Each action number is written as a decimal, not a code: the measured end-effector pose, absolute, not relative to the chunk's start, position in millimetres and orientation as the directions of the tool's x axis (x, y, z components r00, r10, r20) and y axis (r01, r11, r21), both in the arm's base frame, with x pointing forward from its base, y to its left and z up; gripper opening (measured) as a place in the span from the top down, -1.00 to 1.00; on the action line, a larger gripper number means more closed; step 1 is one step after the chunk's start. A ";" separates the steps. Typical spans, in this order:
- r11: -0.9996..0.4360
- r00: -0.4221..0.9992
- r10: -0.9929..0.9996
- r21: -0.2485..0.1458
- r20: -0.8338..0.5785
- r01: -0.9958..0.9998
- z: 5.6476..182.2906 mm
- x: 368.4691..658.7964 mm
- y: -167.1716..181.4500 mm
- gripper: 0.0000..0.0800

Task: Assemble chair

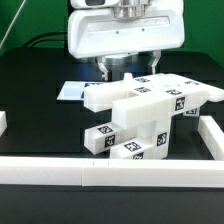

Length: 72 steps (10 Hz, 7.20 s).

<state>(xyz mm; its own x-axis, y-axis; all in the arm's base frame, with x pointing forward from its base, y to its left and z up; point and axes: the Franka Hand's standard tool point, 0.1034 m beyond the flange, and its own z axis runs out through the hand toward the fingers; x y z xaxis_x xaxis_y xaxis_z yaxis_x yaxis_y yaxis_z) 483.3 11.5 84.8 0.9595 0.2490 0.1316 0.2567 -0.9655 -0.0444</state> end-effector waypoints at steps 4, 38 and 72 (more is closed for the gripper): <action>-0.970 0.964 0.232 -0.049 0.129 0.240 81.9 479.2 22.6 -0.62; -0.987 0.991 -0.132 -0.089 -0.036 -0.135 49.0 439.1 147.4 -0.62; -0.993 0.995 -0.090 -0.077 0.044 -0.087 32.8 446.4 137.6 -0.62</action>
Offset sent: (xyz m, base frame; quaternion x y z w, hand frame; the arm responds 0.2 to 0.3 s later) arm 0.0041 0.0188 0.0027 -0.0041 0.0052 0.0123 0.9999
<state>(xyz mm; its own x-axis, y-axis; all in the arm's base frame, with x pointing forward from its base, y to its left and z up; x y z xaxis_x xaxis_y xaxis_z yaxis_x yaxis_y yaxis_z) 446.4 137.6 32.8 0.9950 -0.0902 0.0437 -0.0867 -0.9933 -0.0768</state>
